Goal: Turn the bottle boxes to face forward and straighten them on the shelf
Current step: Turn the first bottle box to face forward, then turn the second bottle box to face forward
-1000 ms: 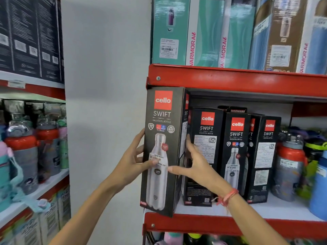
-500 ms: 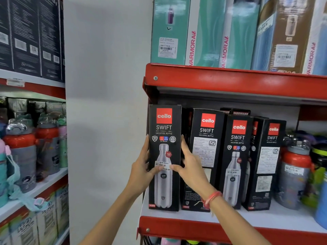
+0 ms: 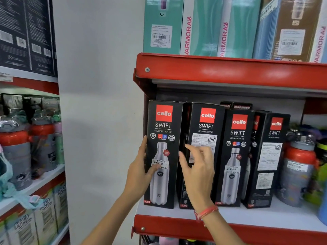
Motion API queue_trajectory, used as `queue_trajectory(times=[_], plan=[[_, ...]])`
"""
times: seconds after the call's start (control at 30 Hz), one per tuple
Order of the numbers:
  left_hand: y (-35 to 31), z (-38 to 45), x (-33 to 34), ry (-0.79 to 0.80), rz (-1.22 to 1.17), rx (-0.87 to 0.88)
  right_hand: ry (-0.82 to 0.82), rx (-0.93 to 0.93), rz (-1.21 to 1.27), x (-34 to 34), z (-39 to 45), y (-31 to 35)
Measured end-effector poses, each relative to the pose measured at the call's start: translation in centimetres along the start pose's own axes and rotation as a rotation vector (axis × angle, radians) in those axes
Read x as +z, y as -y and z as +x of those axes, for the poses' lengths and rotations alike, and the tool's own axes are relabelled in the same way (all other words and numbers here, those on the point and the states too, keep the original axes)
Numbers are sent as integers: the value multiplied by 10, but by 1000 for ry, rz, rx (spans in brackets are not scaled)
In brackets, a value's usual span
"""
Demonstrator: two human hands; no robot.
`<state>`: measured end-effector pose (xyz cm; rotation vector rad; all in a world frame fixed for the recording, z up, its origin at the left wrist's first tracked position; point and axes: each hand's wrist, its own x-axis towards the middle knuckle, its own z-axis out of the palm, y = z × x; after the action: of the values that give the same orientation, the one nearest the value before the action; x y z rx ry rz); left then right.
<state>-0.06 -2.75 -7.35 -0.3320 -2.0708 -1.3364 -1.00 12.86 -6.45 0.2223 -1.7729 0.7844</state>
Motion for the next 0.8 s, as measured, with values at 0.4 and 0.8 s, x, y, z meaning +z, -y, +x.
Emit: queue_trajectory(times=[0.4,0.8], plan=[[-23,-10,27,-249,280,297,140,372,30,-11,0,-10],[-66,-17,57,136,-92,95,341,270,367,-94,28,-31]])
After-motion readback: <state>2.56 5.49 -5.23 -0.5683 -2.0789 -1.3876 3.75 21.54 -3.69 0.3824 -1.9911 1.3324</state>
